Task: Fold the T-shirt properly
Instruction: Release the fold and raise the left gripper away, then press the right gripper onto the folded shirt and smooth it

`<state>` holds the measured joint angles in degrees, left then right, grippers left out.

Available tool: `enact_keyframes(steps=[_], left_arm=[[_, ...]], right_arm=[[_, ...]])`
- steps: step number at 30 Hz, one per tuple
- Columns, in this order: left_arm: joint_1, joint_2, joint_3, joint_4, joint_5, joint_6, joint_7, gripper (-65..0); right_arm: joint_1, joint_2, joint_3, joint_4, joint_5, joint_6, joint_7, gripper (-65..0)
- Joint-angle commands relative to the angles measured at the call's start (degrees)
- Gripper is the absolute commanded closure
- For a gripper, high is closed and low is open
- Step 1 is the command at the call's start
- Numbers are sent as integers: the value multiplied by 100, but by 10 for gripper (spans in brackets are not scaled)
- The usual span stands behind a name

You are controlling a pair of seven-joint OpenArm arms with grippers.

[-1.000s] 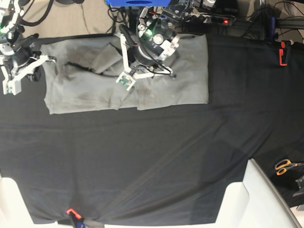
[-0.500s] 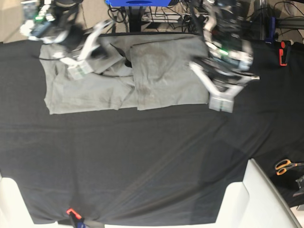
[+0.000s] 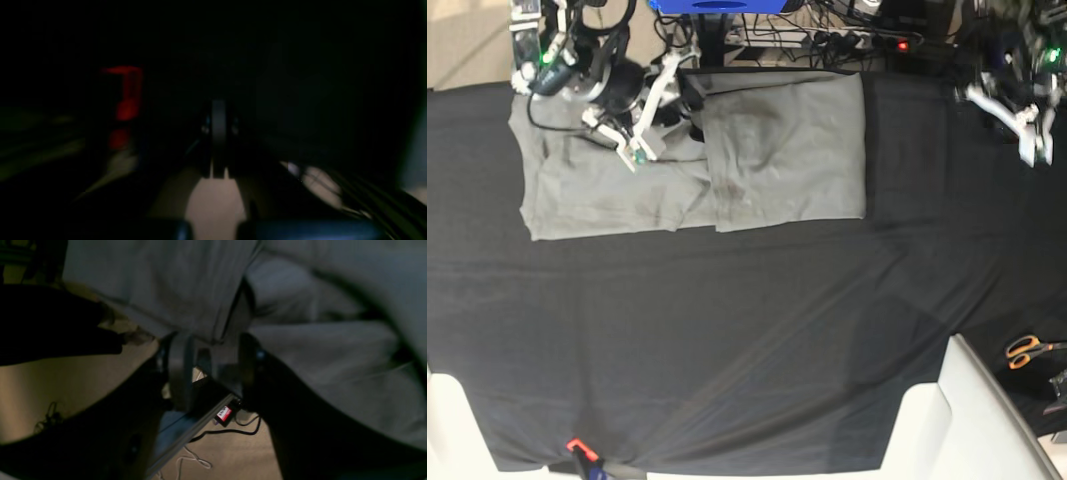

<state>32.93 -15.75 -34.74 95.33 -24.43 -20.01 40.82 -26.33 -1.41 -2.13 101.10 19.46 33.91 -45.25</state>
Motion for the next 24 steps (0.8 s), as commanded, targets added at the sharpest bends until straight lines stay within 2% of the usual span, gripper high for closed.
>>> enact_keyframes(steps=[1, 3, 5, 6, 9, 15, 24], left_arm=[[105, -161, -47, -280, -138, -289, -376, 0], [140, -205, -38, -887, -129, -1028, -1018, 0], [123, -214, -38, -1318, -76, -1792, -1414, 0], [114, -214, -38, -1432, -41, -1999, -1537, 0], [87, -179, -47, -1370, -41, -1999, -1502, 0], [-185, -12, -73, -887, -50, -1999, -596, 0], [-194, -3, -64, -816, -6, -1999, -535, 0]], right_arm=[[8, -30, -11, 40, 124, 51, 82, -231], [70, -92, -11, 4, 106, 51, 82, -234], [140, -92, -20, -40, 106, 51, 82, -236], [184, -101, -90, -110, 106, 51, 82, -236], [404, -74, -301, -435, 106, 51, 82, -236], [571, -74, -310, -840, 106, 51, 90, -236], [580, -74, -301, -910, 106, 51, 134, -236]])
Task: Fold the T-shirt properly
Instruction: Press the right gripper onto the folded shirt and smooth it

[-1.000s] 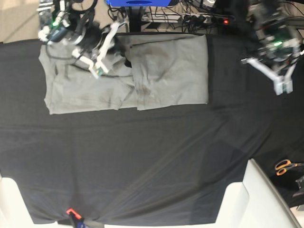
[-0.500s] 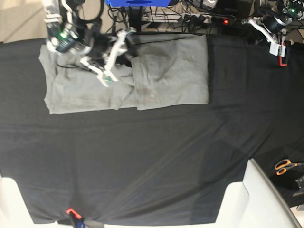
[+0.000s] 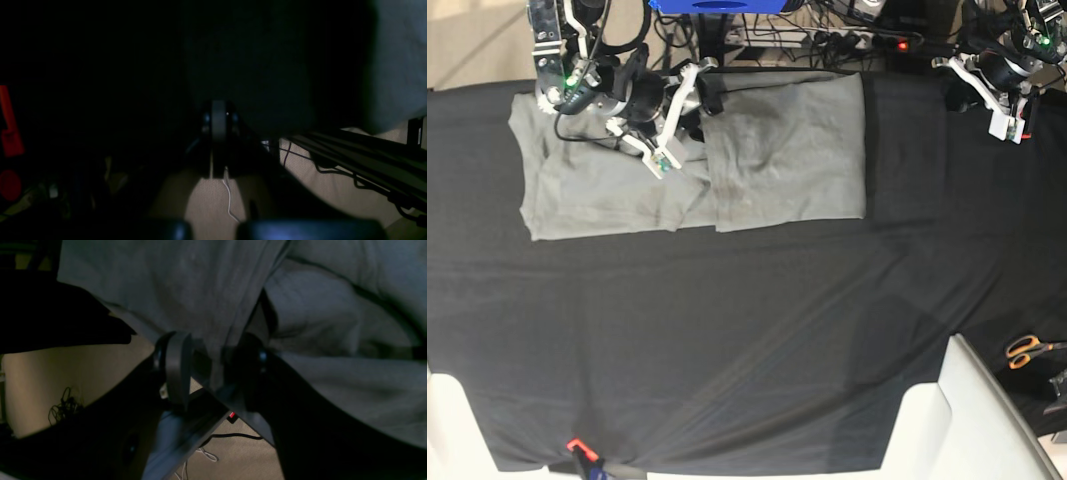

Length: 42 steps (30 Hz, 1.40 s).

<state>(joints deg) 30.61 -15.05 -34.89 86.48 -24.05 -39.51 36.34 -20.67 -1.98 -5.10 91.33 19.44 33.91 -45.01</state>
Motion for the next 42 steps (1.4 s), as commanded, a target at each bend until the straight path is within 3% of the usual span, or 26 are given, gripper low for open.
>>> enact_keyframes(steps=[1, 12, 17, 27, 32, 42], left_arm=[[47, -73, -58, 69, -43, -49, -86, 0], [55, -56, -75, 60, -52, -49, -86, 0], [55, -56, -75, 51, -52, -49, -86, 0], [38, -73, -84, -213, -61, -49, -95, 0], [38, -82, -84, -239, -61, -49, -104, 0], [38, -91, -84, -239, -43, -49, -104, 0]], right_arm=[[40, -18, -4, 6, 109, 51, 207, -236], [128, -26, -65, -496, 126, 51, 462, -216], [128, -26, -65, -496, 135, 59, 453, 0], [-162, -35, -13, -126, 135, 33, 409, -5], [-347, -35, -13, 287, 135, -406, 93, -5], [-522, 0, -4, 375, 135, -486, 66, -5]])
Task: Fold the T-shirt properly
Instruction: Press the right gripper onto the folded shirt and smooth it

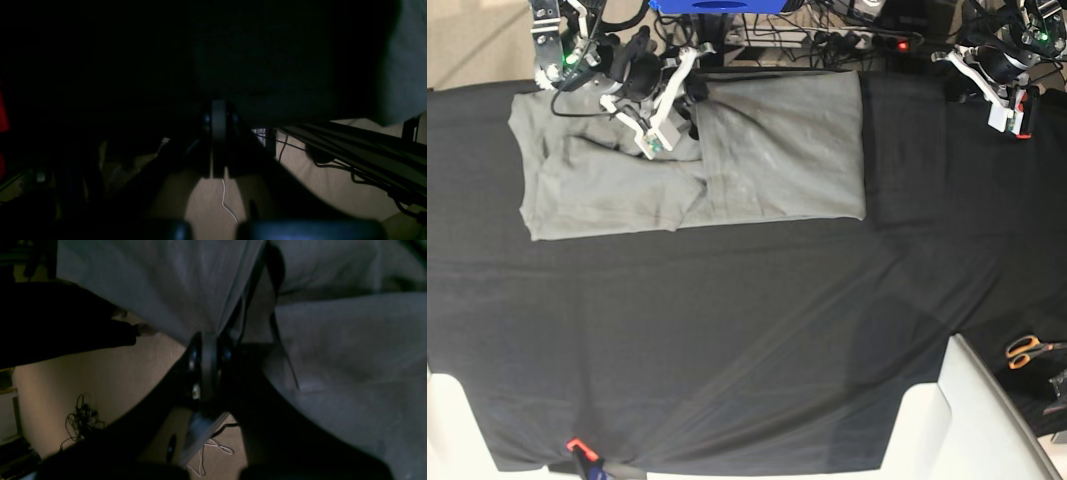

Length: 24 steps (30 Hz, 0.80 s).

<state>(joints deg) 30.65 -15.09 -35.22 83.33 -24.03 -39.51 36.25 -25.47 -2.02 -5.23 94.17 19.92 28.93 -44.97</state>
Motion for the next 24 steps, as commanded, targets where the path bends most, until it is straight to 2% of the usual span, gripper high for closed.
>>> enact_keyframes(steps=[1, 7, 9, 11, 14, 15, 16, 20, 24], left_arm=[[33, -86, -51, 76, -45, -49, -95, 0], [33, -86, -51, 76, -45, -49, -95, 0], [33, -86, -51, 76, -45, -49, -95, 0], [33, -86, -51, 76, -45, -49, -95, 0], [33, -86, -51, 76, -45, -49, -95, 0], [33, -86, -51, 76, -45, -49, -95, 0], [33, -86, -51, 76, -45, -49, -95, 0], [33, -86, -51, 76, -45, -49, -95, 0], [33, -86, -51, 76, -45, -49, -95, 0]], right_arm=[[-68, 4, 9, 82, 87, 13, 79, -5], [-59, -22, 9, 64, 87, 4, 62, -9], [-86, -22, 9, 91, 87, -5, 53, -41], [-103, -22, 9, 187, 87, -225, 53, -129], [-323, -22, 9, 583, 87, -875, 88, -318], [-402, -22, 0, 829, 87, -1086, 97, -366], [-481, -13, 0, 1031, 87, -1192, 106, -386], [-332, 119, -96, 1559, 78, -1227, 255, -372], [750, 294, -518, 908, 87, -1227, 185, -371]])
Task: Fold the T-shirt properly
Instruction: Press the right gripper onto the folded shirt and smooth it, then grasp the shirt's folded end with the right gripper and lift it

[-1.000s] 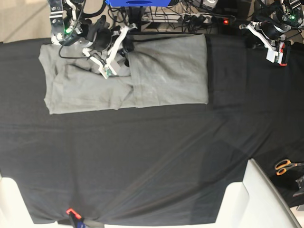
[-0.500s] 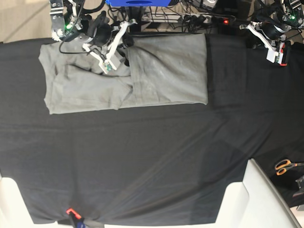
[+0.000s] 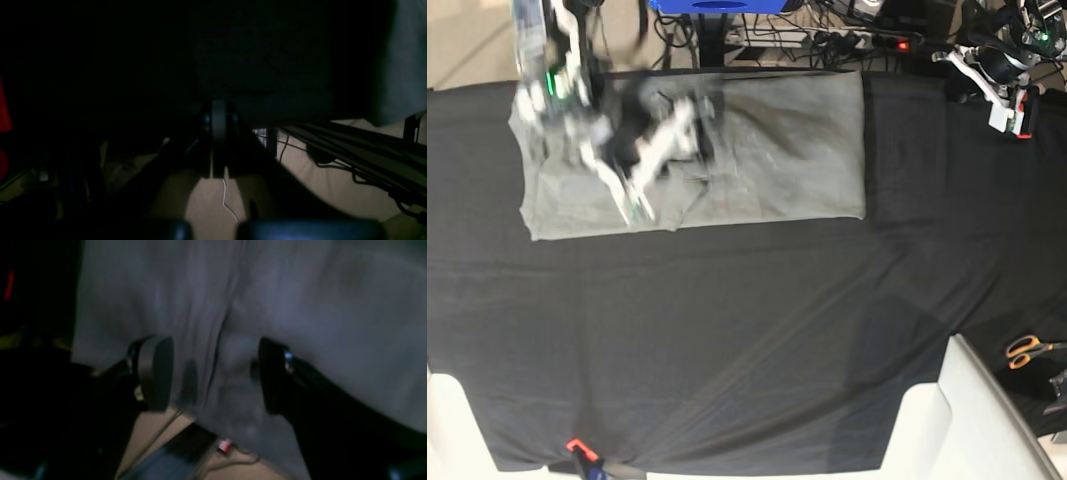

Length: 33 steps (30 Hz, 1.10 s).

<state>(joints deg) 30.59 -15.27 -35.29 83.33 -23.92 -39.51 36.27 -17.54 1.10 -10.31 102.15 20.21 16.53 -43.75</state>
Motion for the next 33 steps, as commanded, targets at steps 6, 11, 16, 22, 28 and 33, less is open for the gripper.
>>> enact_keyframes(steps=[6, 11, 16, 22, 28, 33], left_arm=[[40, -51, -45, 76, -74, -49, -97, 0], [58, -43, -45, 76, -74, -49, -97, 0], [58, -43, -45, 76, -74, -49, -97, 0], [49, -43, -45, 76, -74, -49, -97, 0], [49, -51, -45, 76, -74, -49, -97, 0], [49, -51, -45, 76, -74, -49, -97, 0]], right_arm=[[1275, -18, -460, -1314, 58, 12, 98, -371], [1697, -141, -433, -2246, 58, 12, 581, -371], [1838, -185, -442, -2747, 58, 12, 696, -371], [1917, -352, -460, -3098, 58, 12, 1003, -371], [1987, -379, -442, -3380, 58, 12, 1056, -290], [1934, -379, -424, -3177, 58, 12, 1012, 0]])
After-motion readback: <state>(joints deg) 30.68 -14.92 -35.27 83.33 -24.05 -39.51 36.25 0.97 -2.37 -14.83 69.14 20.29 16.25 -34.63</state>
